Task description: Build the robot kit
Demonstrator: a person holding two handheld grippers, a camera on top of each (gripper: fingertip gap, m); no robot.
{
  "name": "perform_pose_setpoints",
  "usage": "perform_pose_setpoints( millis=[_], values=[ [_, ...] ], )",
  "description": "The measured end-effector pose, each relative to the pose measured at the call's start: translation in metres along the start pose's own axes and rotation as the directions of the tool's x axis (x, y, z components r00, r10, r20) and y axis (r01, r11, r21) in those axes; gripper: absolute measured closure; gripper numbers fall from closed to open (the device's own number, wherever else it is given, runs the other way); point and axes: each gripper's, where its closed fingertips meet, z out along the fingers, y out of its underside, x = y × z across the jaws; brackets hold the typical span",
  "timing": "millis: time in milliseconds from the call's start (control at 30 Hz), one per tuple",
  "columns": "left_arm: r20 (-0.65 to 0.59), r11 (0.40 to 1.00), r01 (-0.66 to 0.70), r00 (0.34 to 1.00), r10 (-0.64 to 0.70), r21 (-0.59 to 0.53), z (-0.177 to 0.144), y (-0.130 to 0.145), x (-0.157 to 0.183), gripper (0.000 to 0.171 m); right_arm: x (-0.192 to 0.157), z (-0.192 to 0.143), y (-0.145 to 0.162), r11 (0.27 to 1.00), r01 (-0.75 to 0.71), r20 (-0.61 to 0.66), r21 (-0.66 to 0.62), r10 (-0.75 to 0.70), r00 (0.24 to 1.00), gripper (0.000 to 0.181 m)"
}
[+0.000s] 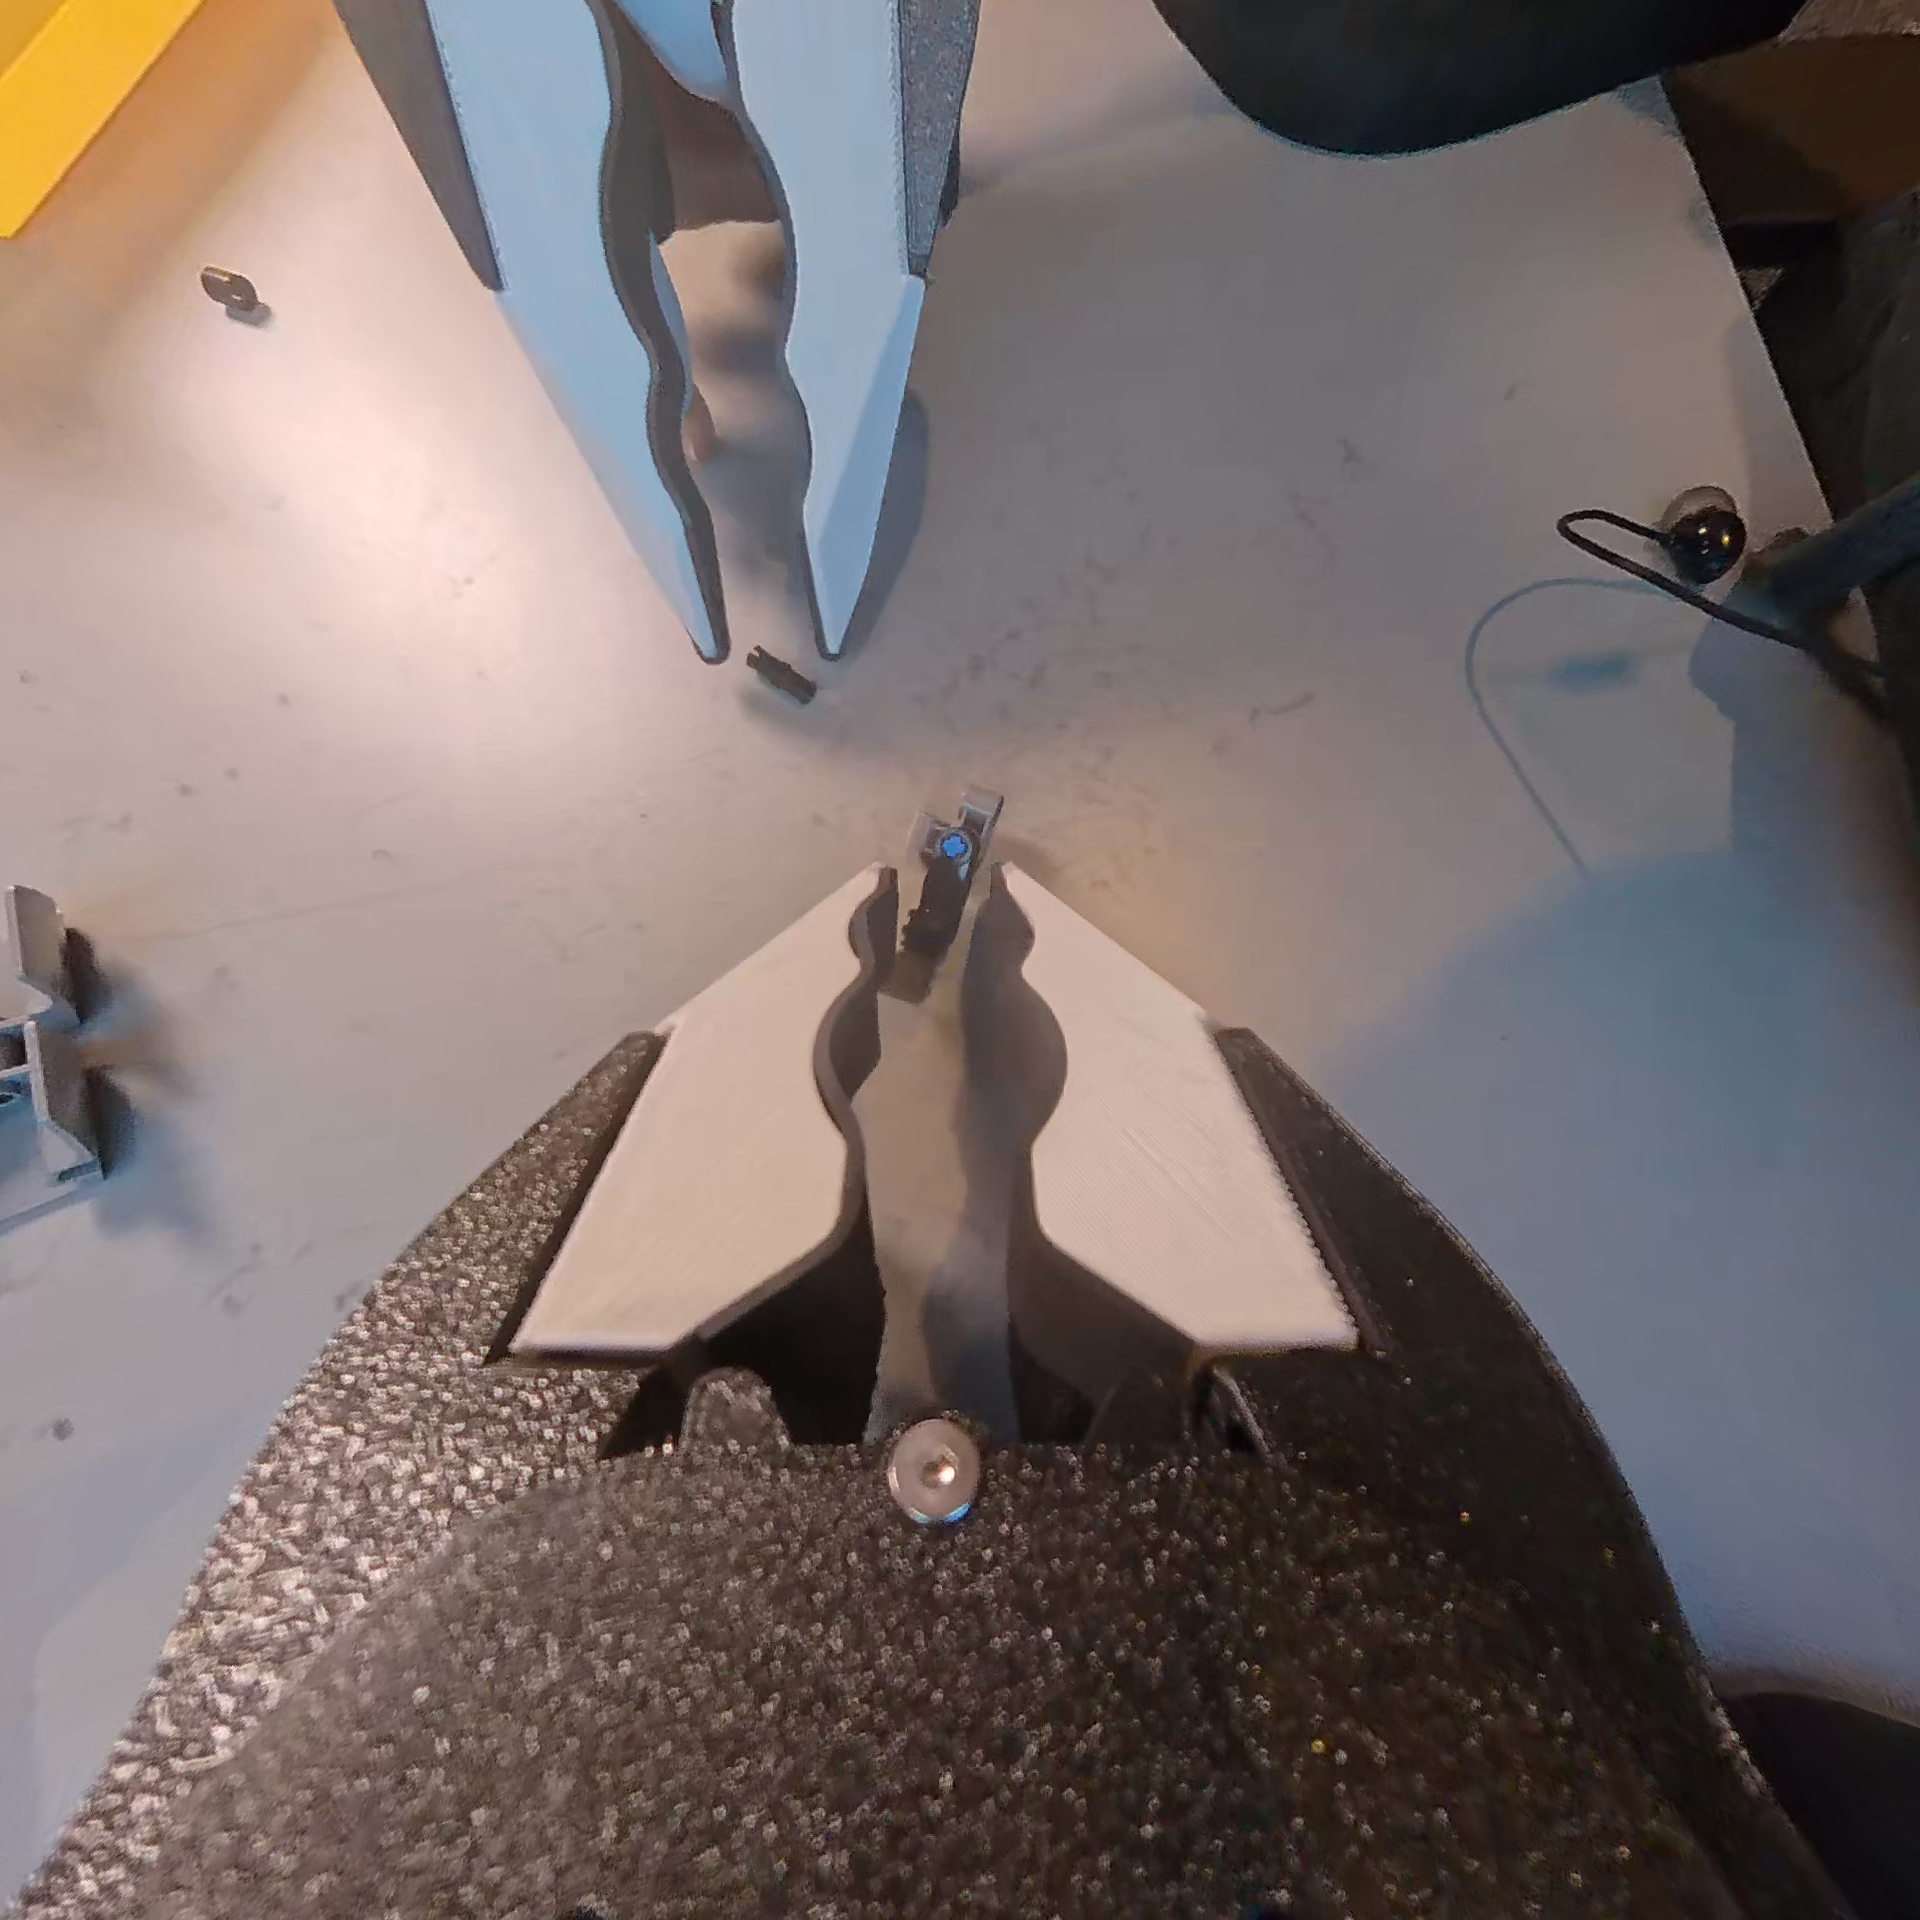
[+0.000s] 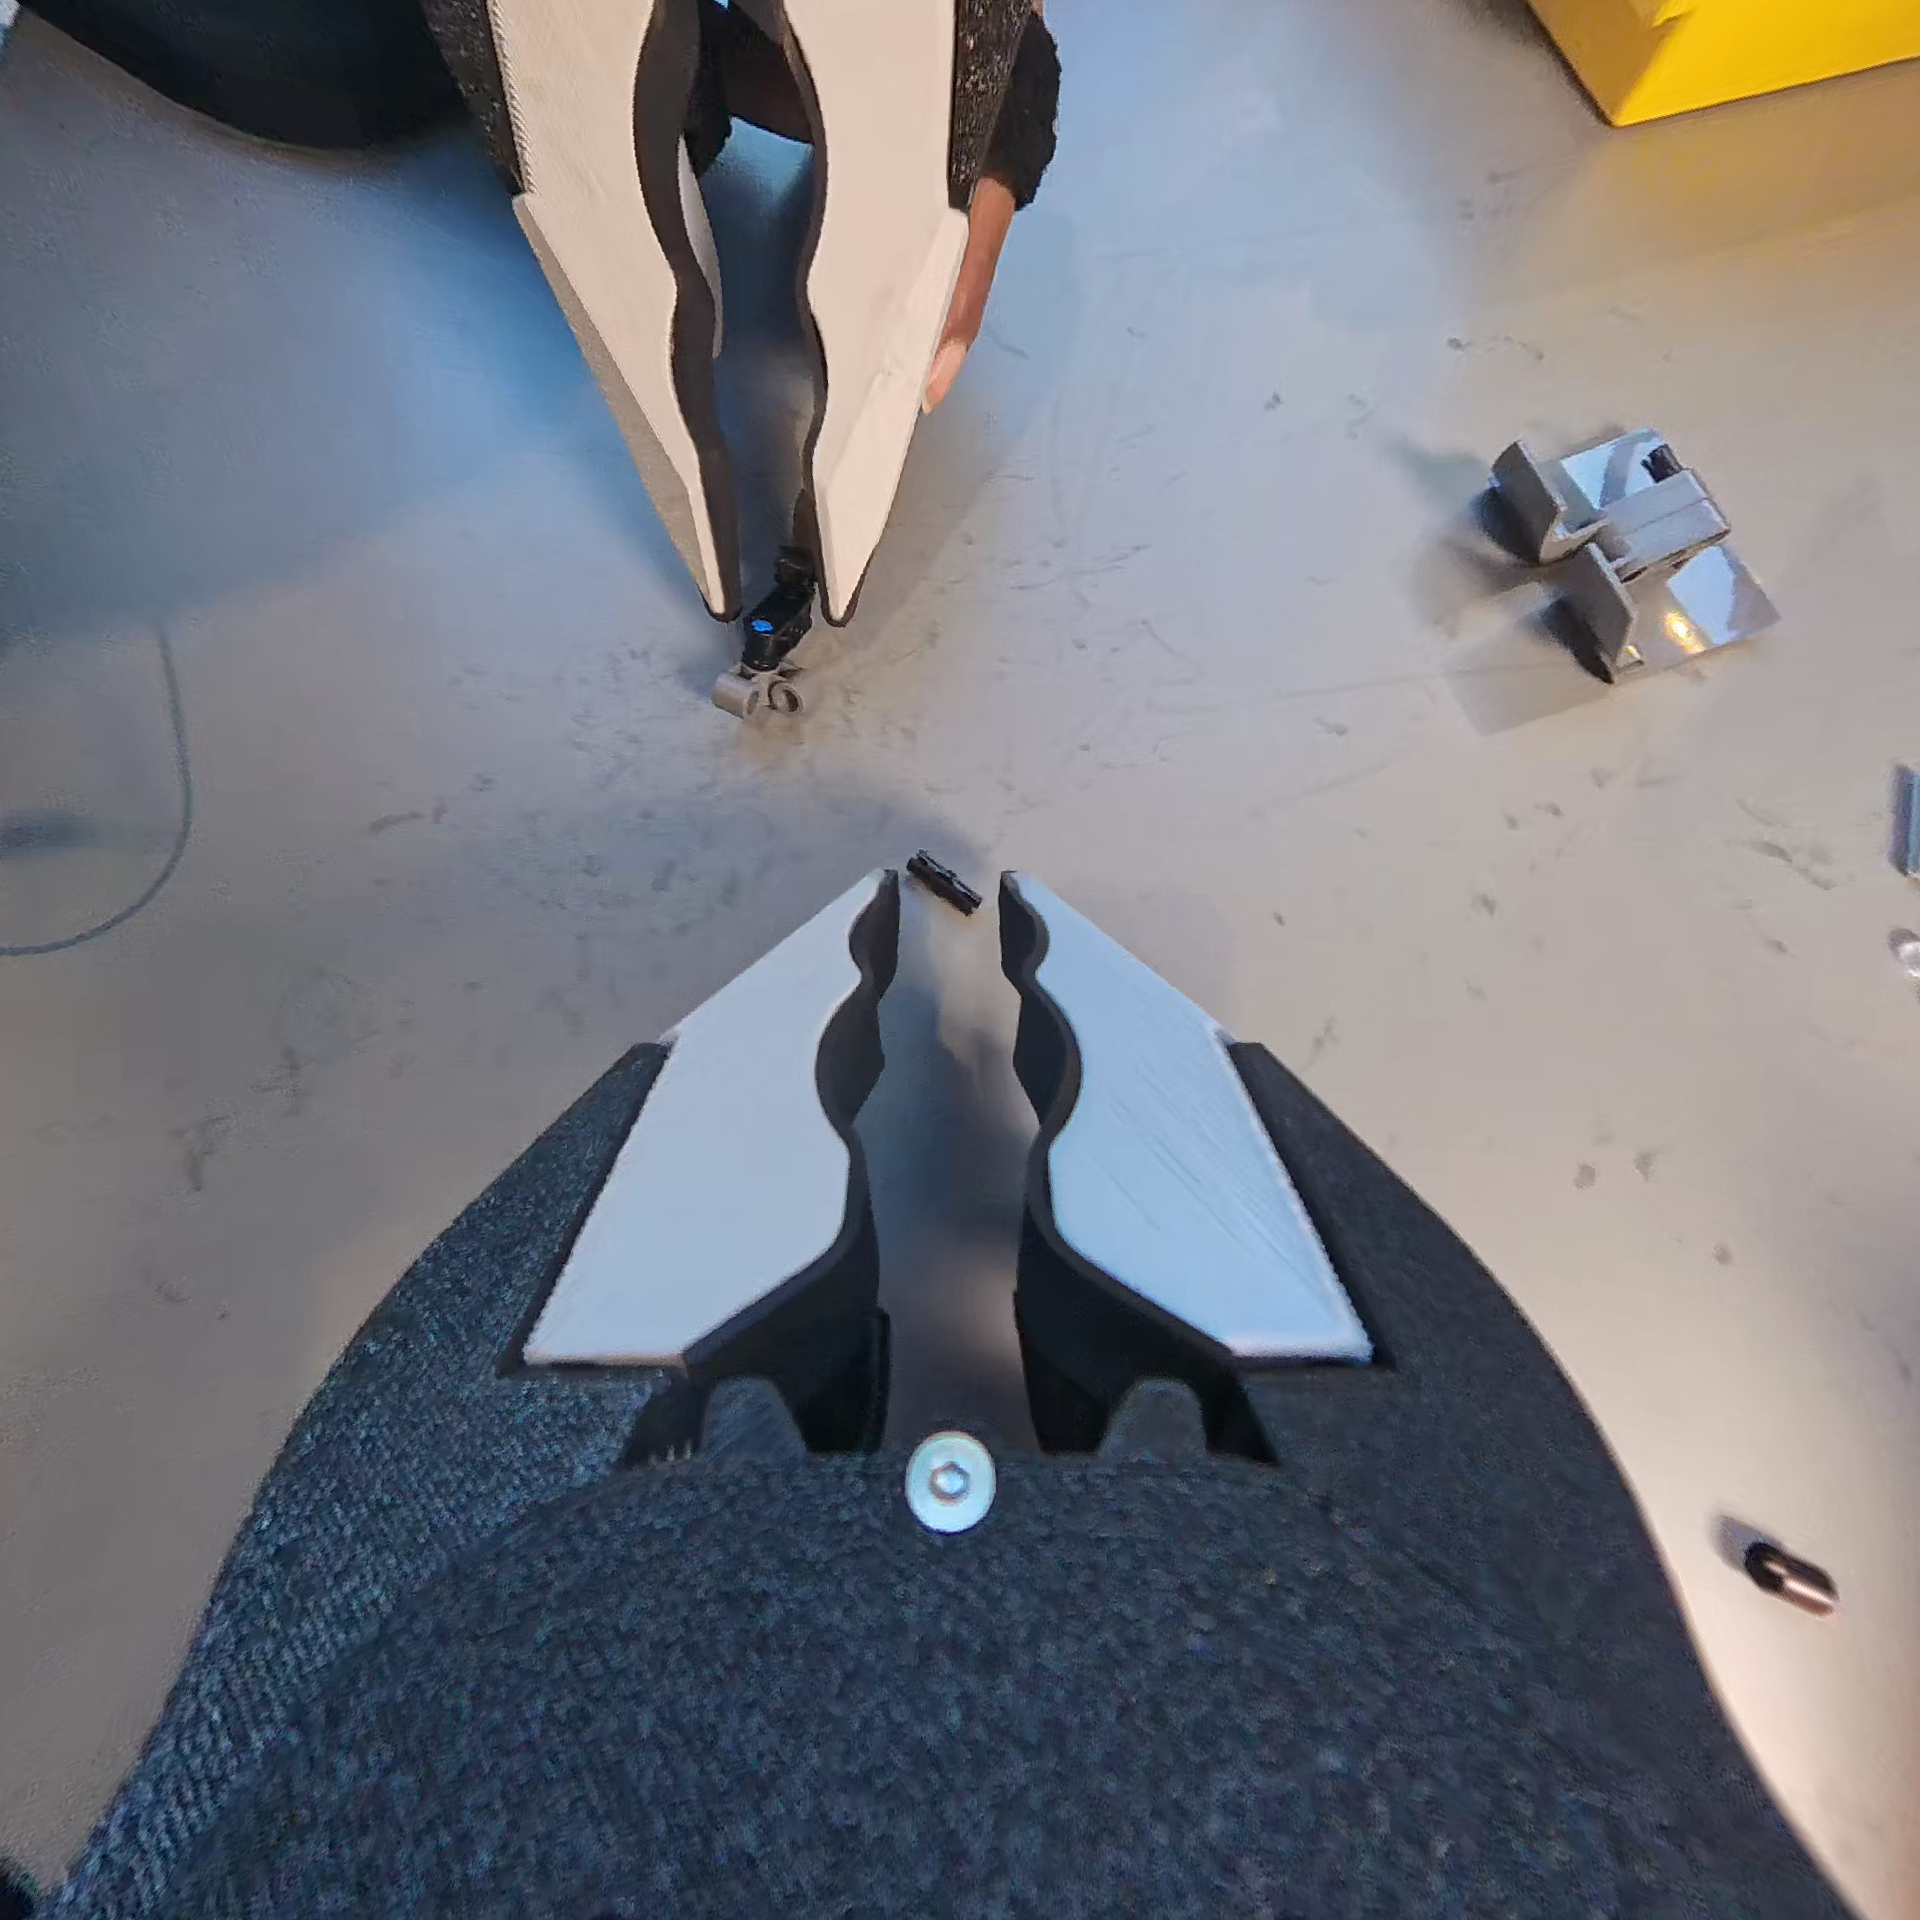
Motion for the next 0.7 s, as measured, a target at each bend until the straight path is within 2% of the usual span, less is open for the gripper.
perform_pose_setpoints(
  millis=[133,233,300,467,700],
  values=[
    [-0.008,1.0,0.001,1.0,-0.001,-0.001,0.005,-0.001,0.002,0.155,-0.003,0.002,0.003,0.998,0.009,0.049,-0.065,-0.006,0.999,0.163],
    [0.008,1.0,-0.019,1.0,0.019,-0.025,0.009,0.002,0.002,0.158,-0.006,0.004,0.004,0.994,0.026,0.079,-0.103,-0.018,0.997,0.171],
    [0.016,0.999,-0.026,1.0,0.026,-0.032,0.009,0.004,0.001,0.16,-0.009,0.004,0.004,0.995,0.035,0.083,-0.096,-0.028,0.996,0.176],
    [0.002,0.999,-0.038,0.999,0.038,-0.022,0.01,0.002,0.003,0.161,-0.01,0.004,0.003,0.994,0.051,0.055,-0.092,-0.046,0.997,0.177],
    [-0.014,0.999,-0.025,1.0,0.025,-0.029,0.012,0.001,0.007,0.157,-0.028,0.01,-0.006,0.994,0.086,0.09,-0.063,-0.081,0.993,0.177]
  ],
)
